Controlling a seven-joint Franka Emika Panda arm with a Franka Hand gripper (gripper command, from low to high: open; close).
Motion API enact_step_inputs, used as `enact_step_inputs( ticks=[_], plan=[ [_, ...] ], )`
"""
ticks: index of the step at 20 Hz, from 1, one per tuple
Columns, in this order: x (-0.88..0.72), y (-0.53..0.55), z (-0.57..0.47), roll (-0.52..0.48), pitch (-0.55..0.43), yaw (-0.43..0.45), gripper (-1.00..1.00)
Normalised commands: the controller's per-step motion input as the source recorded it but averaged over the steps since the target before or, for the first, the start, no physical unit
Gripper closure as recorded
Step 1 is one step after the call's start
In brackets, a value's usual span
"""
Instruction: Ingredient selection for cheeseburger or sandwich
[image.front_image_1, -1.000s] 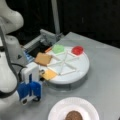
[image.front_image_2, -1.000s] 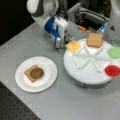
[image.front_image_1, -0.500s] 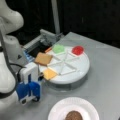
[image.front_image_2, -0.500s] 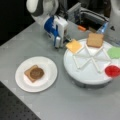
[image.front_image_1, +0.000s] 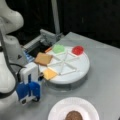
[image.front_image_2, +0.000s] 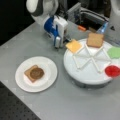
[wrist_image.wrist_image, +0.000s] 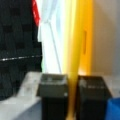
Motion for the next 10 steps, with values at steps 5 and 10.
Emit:
enact_step_inputs(
  ticks=[5,10],
  plan=[
    [0.23,-0.27,0.15,0.181,-0.017,0.103,1.0],
    [0.32,-0.29,0.12,0.157,0.043,0.126,1.0]
  ],
)
